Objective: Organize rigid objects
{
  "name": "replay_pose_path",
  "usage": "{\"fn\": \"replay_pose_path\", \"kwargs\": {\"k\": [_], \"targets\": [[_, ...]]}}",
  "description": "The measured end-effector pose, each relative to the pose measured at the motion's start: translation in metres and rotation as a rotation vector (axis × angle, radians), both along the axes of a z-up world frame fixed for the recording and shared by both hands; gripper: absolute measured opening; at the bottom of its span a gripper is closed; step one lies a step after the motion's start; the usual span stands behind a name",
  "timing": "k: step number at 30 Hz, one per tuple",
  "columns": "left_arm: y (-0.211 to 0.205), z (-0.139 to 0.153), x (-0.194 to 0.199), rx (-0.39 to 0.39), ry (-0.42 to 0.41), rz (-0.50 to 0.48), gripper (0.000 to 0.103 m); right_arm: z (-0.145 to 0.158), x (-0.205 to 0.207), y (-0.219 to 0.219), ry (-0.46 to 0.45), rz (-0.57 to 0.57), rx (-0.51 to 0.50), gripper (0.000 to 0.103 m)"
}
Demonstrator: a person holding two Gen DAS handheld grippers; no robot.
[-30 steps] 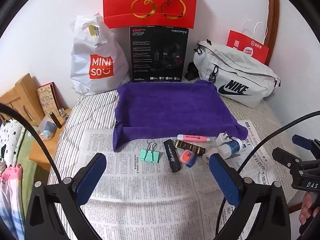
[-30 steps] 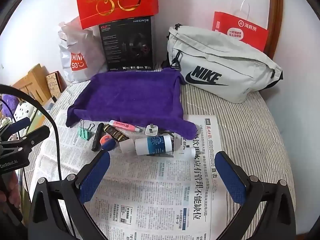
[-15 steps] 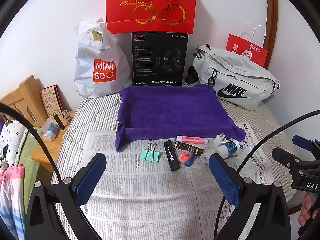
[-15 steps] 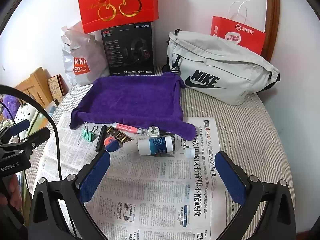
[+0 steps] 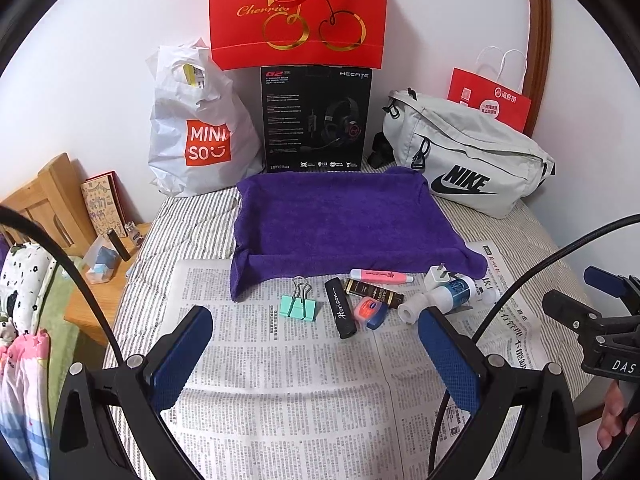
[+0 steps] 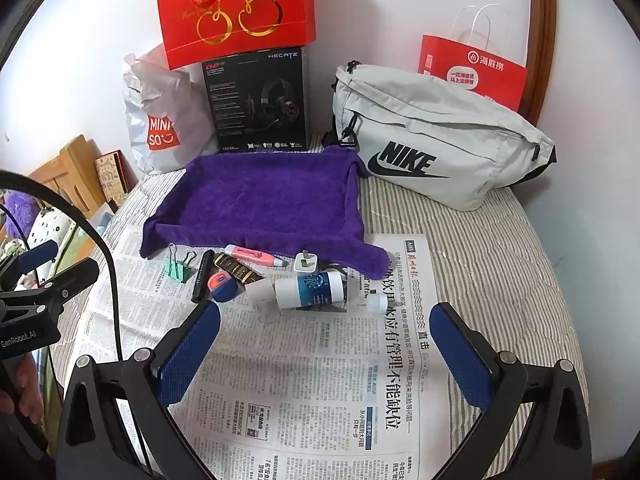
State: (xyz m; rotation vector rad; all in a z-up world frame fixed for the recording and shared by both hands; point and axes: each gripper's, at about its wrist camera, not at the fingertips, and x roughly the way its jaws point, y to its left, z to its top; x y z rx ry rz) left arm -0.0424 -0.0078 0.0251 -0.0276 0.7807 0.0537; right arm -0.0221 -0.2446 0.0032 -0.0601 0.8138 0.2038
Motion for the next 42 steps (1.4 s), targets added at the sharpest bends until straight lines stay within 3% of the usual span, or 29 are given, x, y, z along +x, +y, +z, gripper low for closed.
{"fn": "replay_pose_path", "kwargs": {"k": [42], "targets": [[0.0024,-0.0032,-0.0027,0.009,0.012,-0.006,0.103,0.0005,-0.0039,0.0014,-0.007,0.004,0.005,0.103]]}}
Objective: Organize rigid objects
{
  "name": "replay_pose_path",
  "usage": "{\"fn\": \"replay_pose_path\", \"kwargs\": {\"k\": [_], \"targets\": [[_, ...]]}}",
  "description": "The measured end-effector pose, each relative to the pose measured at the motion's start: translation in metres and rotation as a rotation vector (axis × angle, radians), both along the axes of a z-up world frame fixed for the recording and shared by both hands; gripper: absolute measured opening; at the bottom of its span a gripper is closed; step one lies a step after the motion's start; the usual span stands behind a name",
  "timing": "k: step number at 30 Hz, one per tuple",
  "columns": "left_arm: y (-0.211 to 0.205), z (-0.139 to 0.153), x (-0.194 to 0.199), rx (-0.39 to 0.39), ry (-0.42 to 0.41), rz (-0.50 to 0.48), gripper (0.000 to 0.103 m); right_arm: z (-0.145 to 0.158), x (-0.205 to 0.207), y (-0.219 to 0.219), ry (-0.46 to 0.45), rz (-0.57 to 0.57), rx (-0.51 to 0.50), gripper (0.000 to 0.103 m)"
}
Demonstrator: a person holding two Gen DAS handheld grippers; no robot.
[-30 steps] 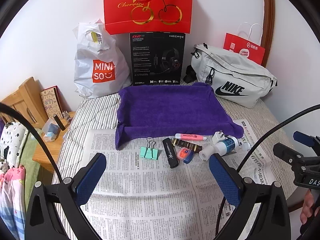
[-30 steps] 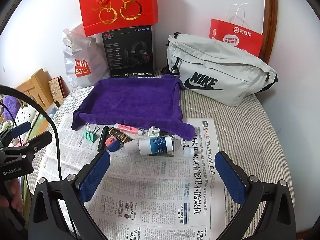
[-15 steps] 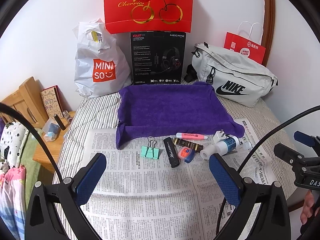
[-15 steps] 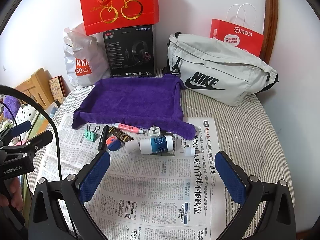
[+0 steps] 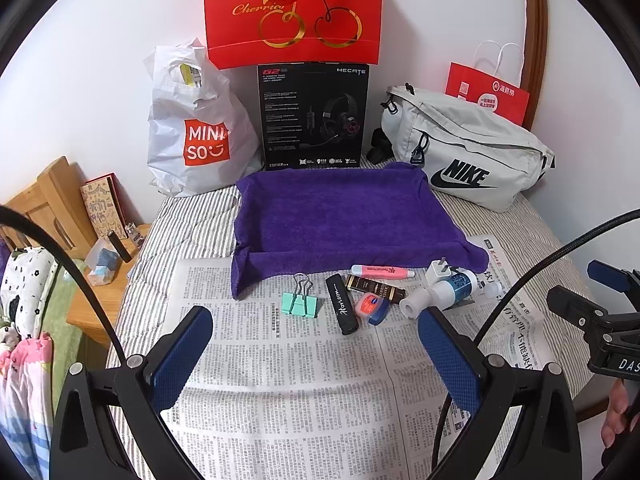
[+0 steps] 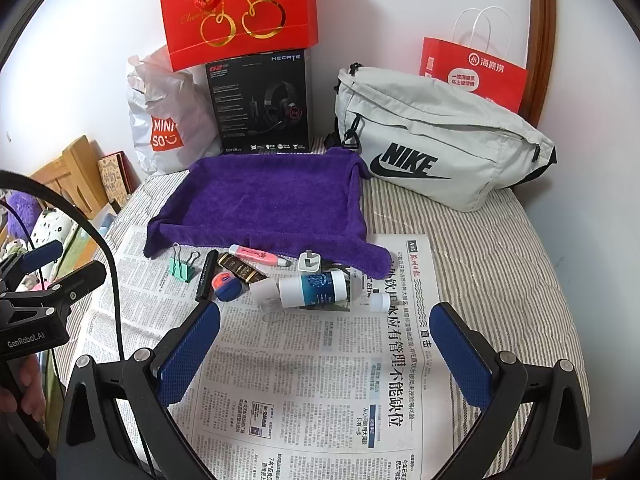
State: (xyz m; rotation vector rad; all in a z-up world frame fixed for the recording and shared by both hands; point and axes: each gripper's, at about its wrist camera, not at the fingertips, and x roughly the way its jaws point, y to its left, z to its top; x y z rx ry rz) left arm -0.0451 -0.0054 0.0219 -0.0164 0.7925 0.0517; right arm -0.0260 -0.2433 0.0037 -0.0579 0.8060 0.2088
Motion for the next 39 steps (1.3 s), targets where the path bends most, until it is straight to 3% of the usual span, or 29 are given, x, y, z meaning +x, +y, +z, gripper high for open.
{"fn": "replay_pose_path", "kwargs": {"k": [19,32,39], "targets": [[0.004,-0.007,0.007,-0.011,0.005,-0.016,0.103,-0.003,0.003,0.0,-0.022,0.01,-0.01,0.103],[0.027,-0.084,0.055,-0.021,0.104,-0.005,0.103,-0.03,0.024,-0.008,0.005,0.033,0.03,0.103],[0.035,-0.12,0.088,-0.024,0.158,-0.051,0.102,-0.053,0.037,-0.014,0.019,0.03,0.027,0.103]]}}
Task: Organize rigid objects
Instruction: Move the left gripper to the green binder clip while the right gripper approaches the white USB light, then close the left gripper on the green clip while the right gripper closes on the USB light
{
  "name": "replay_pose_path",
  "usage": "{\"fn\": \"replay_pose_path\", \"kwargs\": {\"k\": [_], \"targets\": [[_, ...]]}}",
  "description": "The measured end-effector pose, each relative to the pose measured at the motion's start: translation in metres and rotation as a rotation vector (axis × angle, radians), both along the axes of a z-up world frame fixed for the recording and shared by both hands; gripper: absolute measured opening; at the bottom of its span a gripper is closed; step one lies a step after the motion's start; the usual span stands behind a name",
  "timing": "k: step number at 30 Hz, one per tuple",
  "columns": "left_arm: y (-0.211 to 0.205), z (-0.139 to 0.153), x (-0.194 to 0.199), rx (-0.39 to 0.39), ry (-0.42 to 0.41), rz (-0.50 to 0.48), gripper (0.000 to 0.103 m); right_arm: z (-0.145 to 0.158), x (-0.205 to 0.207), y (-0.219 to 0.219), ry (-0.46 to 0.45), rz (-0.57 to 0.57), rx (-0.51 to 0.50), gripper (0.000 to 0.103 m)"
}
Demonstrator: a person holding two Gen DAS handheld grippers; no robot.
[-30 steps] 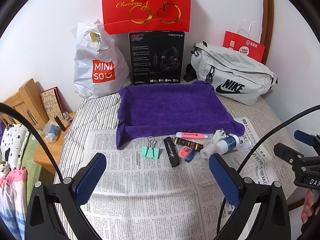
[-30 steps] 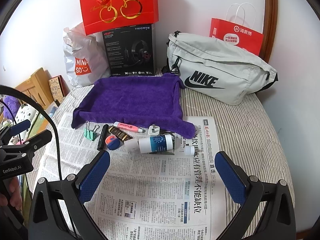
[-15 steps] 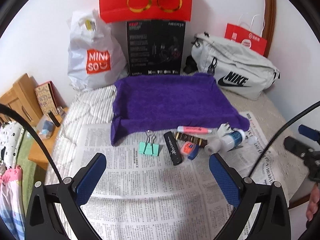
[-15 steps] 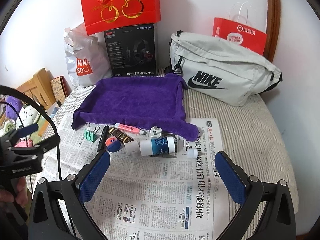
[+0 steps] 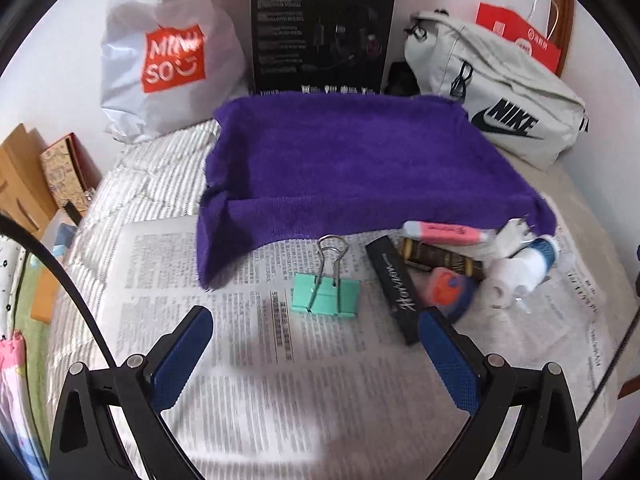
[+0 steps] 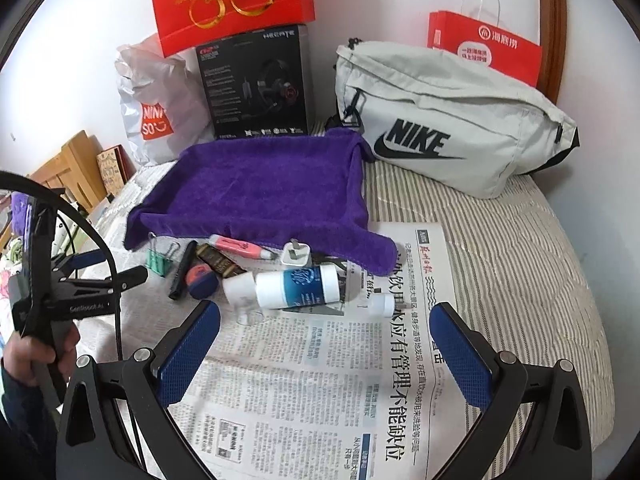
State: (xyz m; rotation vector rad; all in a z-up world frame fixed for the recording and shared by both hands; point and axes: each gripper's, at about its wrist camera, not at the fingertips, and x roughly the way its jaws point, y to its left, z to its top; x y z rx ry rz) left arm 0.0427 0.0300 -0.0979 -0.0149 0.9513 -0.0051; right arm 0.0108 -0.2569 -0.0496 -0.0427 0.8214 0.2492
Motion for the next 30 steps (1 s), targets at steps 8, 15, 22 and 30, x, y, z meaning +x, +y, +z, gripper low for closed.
{"fn": "replay_pose_path", "kwargs": {"k": [8,15,22,30], "targets": [[0.01,-0.025,0.017,0.005,0.029,-0.021,0.089,-0.018,0.01,0.0,0.005,0.002,-0.038,0.103],[-0.002,-0.027,0.024,0.04,0.013,-0.073,0.069,-0.036,0.025,-0.005,0.056,-0.018,-0.014,0.103],[-0.003,-0.024,0.017,0.024,-0.032,-0.115,0.039,-0.05,0.033,-0.021,0.096,-0.049,0.014,0.103],[-0.004,-0.024,0.009,0.023,-0.047,-0.11,0.039,-0.061,0.044,-0.035,0.12,-0.08,0.049,0.102]]}}
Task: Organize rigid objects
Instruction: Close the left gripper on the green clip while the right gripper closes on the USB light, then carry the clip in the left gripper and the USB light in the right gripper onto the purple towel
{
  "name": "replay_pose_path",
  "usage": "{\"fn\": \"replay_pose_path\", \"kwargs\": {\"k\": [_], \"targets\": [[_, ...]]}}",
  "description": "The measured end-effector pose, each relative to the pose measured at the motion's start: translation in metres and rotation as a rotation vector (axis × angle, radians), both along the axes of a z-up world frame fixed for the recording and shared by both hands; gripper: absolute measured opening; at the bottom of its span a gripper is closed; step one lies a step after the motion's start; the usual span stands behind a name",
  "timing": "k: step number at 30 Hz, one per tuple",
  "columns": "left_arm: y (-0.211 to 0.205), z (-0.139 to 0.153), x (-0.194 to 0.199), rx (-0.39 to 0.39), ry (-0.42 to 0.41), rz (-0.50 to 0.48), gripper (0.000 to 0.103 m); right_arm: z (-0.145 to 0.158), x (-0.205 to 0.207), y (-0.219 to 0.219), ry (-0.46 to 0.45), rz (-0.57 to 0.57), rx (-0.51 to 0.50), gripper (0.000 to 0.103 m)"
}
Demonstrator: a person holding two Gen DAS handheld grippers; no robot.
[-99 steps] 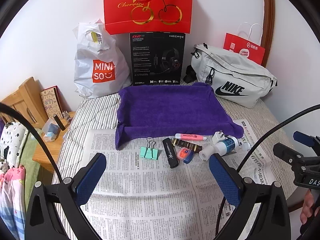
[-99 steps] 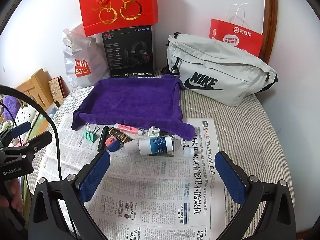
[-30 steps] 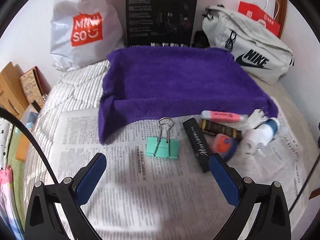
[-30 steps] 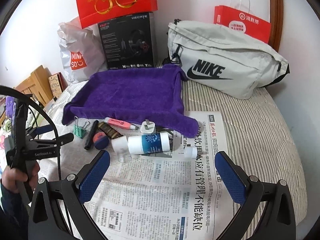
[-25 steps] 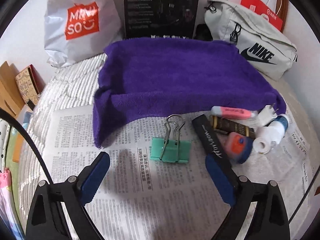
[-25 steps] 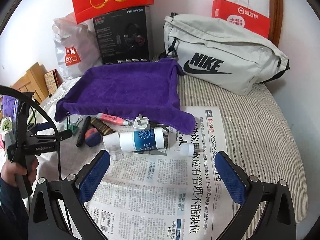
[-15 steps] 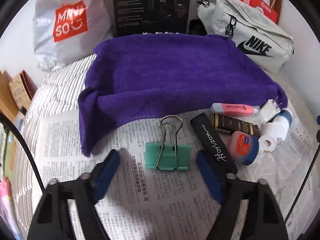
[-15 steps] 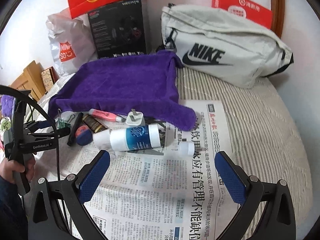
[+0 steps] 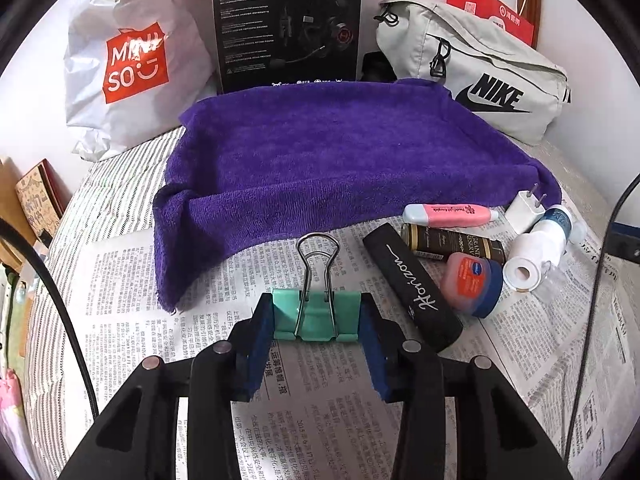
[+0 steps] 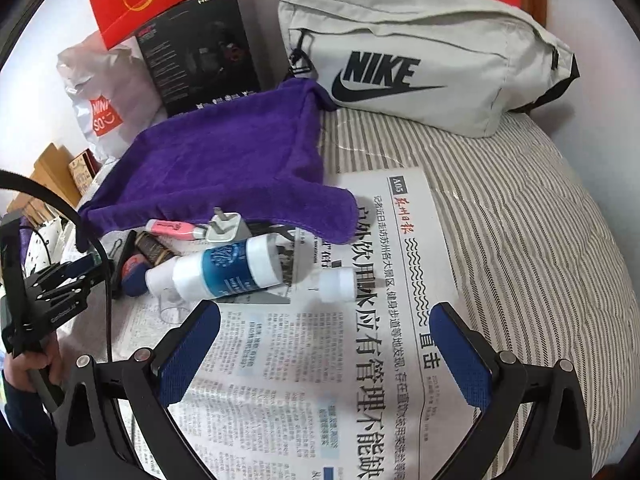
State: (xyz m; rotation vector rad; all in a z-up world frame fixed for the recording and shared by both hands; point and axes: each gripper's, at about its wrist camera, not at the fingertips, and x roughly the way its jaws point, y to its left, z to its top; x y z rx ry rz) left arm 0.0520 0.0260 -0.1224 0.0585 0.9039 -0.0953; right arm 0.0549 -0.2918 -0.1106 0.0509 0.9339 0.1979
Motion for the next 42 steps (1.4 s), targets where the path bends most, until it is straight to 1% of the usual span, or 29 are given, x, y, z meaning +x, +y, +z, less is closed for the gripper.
{"fn": "replay_pose_path", "kwargs": {"k": [3,5,7,9,10,13,14,16,25,28,33,38,42], "targets": [[0.0,0.0,0.0,0.001,0.0,0.0,0.04,-0.005,0.006,0.0,-0.01,0.0,-0.045,0.098],[0.0,0.0,0.0,-0.003,0.0,0.0,0.04,-0.012,0.011,0.0,-0.013,-0.01,-0.069,0.091],[0.0,0.0,-0.001,-0.005,0.001,0.0,0.04,-0.019,0.017,0.002,0.007,0.003,-0.068,0.071],[0.0,0.0,-0.001,0.0,0.0,0.0,0.04,-0.024,0.022,0.006,0.02,0.016,-0.074,0.062],[0.0,0.0,-0.001,-0.001,0.0,0.0,0.04,-0.027,0.024,0.009,0.015,0.019,-0.092,0.062],[0.0,-0.001,-0.001,-0.004,0.001,0.0,0.04,-0.026,0.024,0.017,-0.028,0.023,-0.148,0.054],[0.0,-0.001,-0.001,-0.002,0.001,0.0,0.04,-0.025,0.023,0.018,-0.031,0.027,-0.146,0.046],[0.0,-0.001,-0.001,-0.004,0.001,0.0,0.04,-0.023,0.023,0.018,-0.031,0.035,-0.142,0.036],[-0.001,-0.001,-0.001,-0.002,0.001,0.0,0.04,-0.018,0.019,0.01,-0.009,0.036,-0.102,0.036],[0.002,0.0,0.0,-0.02,0.015,0.009,0.039,-0.011,0.018,0.011,-0.013,0.051,-0.094,0.036],[0.008,0.003,-0.002,-0.019,0.046,0.041,0.039,0.0,0.015,0.014,-0.031,0.068,-0.1,0.036],[0.023,0.012,-0.011,-0.077,0.047,0.075,0.039,0.012,0.011,0.02,-0.057,0.097,-0.089,0.036],[0.031,0.025,-0.019,-0.083,0.022,0.093,0.039,0.019,0.012,0.03,-0.074,0.125,-0.089,0.036]]}}
